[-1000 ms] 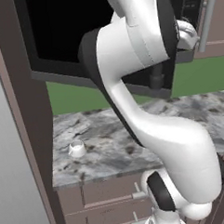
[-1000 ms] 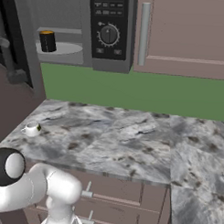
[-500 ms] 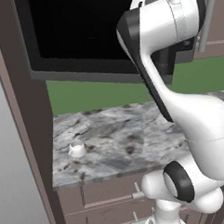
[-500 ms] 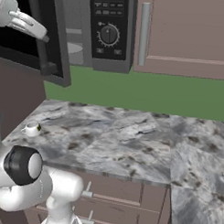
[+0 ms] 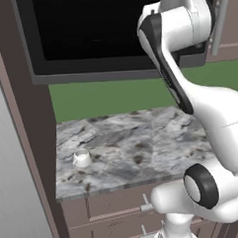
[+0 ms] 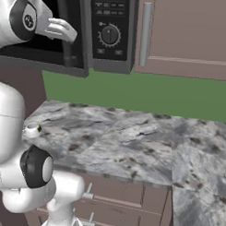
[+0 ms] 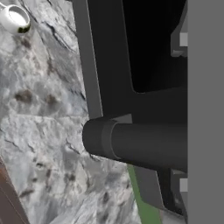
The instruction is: Pick the mug from the counter and place it inside the microwave. Then close the microwave.
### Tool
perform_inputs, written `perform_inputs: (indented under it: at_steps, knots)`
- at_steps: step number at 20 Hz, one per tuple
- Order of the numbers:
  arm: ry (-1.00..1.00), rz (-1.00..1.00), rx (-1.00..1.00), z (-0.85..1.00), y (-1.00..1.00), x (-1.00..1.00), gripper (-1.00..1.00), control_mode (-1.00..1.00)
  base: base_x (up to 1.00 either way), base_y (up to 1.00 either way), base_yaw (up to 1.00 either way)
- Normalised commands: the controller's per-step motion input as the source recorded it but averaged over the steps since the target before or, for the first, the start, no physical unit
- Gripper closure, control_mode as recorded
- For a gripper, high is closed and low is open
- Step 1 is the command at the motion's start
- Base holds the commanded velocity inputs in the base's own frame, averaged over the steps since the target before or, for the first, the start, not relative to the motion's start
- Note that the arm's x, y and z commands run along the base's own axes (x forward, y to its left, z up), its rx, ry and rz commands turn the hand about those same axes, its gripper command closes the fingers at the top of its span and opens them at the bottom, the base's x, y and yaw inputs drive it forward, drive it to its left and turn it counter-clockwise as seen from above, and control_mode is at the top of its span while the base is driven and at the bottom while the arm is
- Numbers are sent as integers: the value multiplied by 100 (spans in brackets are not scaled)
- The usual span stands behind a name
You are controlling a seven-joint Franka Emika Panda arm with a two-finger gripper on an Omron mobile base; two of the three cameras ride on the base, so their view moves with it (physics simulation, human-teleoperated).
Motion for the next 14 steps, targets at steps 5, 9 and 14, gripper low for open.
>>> perform_inputs:
  at_steps: [5, 9, 14]
  knots:
    - [-15, 17, 0, -1, 0, 49, -100, -100, 0, 0, 0]
    - [-19, 18, 0, 0, 0, 42, -100, -100, 0, 0, 0]
    - [-16, 17, 0, 0, 0, 42, -100, -100, 0, 0, 0]
